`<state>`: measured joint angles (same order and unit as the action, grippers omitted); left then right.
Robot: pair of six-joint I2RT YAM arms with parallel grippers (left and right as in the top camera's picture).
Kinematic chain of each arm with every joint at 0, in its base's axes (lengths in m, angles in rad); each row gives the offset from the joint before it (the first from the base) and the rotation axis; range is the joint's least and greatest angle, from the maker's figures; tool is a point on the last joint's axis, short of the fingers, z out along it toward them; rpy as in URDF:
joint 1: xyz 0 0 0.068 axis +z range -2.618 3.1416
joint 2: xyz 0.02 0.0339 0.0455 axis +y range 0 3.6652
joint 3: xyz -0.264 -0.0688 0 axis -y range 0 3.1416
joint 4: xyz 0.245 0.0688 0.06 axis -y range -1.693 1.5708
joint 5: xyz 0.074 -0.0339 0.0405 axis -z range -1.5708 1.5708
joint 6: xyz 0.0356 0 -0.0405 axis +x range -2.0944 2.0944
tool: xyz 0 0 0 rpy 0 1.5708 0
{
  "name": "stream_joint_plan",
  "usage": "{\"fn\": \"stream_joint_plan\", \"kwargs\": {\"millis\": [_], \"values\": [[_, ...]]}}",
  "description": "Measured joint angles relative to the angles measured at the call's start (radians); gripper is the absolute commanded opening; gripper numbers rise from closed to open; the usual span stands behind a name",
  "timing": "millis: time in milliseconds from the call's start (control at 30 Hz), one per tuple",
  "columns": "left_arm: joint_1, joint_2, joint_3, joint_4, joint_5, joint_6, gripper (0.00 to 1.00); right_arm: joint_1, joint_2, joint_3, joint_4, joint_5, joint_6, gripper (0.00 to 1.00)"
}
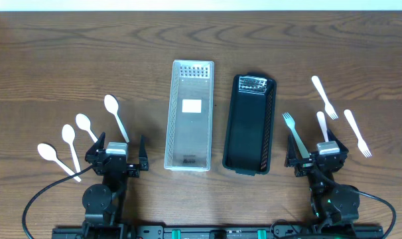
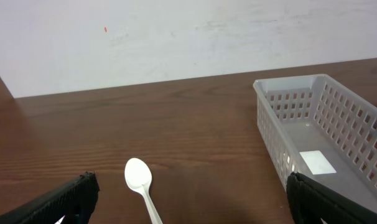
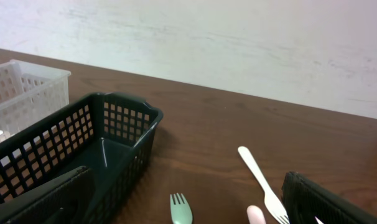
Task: Pack container
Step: 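Raise both arms from rest toward the table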
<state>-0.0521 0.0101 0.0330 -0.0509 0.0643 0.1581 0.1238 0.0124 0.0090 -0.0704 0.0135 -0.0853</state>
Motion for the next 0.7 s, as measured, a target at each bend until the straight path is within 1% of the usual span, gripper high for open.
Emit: {"fn": "stream_joint_plan", "kwargs": {"millis": [700], "values": [[0.0, 0.0, 0.0, 0.0, 0.0, 0.0, 0.98, 0.0, 0.0, 0.0, 0.0, 0.0, 0.0, 0.99]]}}
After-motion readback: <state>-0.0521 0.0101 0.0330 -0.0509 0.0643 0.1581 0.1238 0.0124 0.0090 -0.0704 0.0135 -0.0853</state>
